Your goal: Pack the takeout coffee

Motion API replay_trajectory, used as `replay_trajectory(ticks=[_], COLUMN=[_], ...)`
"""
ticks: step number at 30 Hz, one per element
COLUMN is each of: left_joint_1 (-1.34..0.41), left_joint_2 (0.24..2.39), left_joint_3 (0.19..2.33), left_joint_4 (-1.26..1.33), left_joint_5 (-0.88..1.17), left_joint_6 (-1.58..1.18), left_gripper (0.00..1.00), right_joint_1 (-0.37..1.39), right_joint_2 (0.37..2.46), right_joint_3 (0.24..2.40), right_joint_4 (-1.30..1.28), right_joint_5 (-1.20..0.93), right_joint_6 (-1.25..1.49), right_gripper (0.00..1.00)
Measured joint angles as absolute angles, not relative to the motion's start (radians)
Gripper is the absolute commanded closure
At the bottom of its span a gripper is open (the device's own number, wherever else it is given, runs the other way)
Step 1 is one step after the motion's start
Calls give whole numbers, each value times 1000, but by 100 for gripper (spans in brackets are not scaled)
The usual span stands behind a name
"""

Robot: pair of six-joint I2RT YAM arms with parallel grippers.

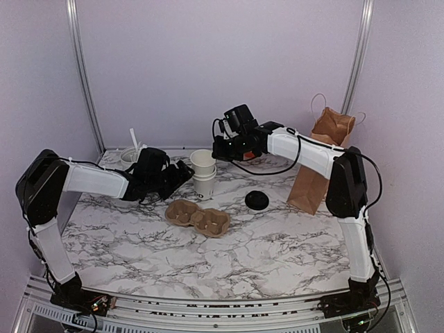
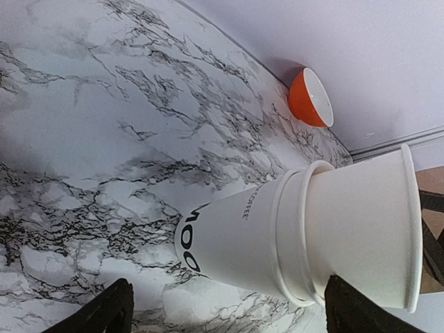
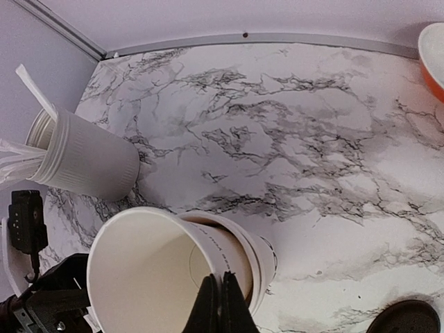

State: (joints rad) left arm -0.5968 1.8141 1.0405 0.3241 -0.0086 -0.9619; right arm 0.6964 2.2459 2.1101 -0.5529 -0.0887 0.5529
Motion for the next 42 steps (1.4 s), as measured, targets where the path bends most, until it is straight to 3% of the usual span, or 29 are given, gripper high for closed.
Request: replay_trajectory(ticks=[13, 25, 34, 42], left_joint_1=[-597, -597, -597, -597], left_joint_2=[1798, 1676, 1499, 1359], left_joint_3=[1065, 1067, 1041, 966], left_joint_4=[285, 218, 187, 165], left_joint_5=[-9, -26, -17, 10], left_joint_6=[-932, -857, -780, -724], left_gripper=[3, 3, 2, 1], right_joint_1=[696, 696, 710, 832], right_joint_2=[2222, 2072, 1779, 1526], right_joint_3=[2110, 2100, 1780, 1414], right_joint_4=[-562, -569, -545, -554], right_joint_5=[-51, -37, -42, -23], right_joint_6=[541, 514, 458, 421], right_gripper=[100, 100, 100, 100])
